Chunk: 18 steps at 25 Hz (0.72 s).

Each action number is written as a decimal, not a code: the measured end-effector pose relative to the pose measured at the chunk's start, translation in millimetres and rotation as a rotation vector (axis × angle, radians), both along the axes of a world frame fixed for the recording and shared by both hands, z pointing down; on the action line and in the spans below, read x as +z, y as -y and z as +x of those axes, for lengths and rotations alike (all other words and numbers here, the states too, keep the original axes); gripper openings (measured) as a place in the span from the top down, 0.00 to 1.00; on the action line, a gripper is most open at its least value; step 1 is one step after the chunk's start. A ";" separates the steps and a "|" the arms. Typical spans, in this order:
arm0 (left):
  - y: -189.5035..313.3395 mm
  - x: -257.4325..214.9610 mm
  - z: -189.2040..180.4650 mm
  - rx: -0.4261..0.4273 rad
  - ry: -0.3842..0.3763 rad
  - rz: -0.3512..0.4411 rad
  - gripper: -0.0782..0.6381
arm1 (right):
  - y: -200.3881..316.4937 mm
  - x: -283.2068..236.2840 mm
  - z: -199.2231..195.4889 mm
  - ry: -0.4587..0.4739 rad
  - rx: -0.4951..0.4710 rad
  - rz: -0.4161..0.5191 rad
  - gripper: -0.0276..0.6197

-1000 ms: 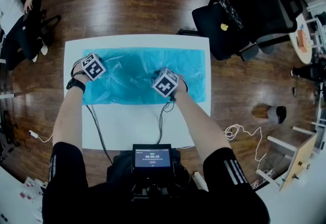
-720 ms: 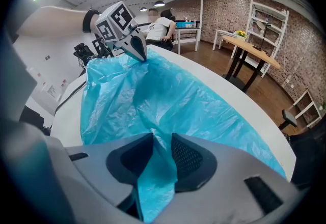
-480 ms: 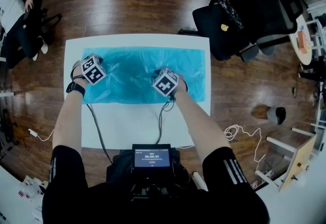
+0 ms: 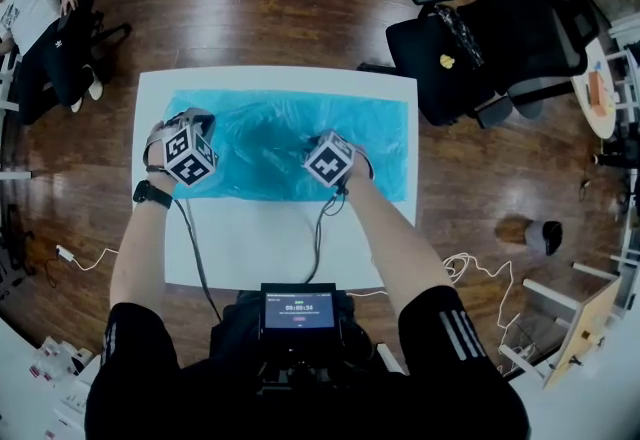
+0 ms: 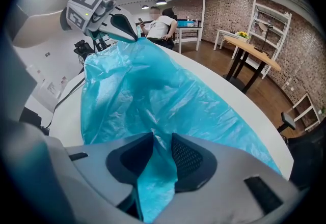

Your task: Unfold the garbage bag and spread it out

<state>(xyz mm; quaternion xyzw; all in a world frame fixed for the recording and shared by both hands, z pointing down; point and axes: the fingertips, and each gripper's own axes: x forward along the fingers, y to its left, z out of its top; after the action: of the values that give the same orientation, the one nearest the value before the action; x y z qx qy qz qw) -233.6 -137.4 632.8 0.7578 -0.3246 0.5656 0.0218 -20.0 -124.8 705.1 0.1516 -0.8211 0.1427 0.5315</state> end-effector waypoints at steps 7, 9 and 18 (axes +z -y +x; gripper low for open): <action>-30.6 -31.0 34.8 0.070 -0.020 0.090 0.89 | -6.4 7.5 0.6 -0.015 -0.010 -0.035 0.72; -40.3 -37.8 43.4 0.078 -0.033 0.111 0.89 | -7.5 9.5 0.1 -0.014 -0.008 -0.043 0.72; -71.6 -58.1 54.6 0.096 -0.063 0.201 0.89 | 4.3 -1.3 -3.7 -0.020 -0.027 0.009 0.72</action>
<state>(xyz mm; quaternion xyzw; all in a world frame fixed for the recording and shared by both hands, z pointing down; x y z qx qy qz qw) -179.0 -65.8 574.7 0.7883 -0.3423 0.5063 -0.0713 -23.7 -129.1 703.8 0.1442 -0.8182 0.1301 0.5411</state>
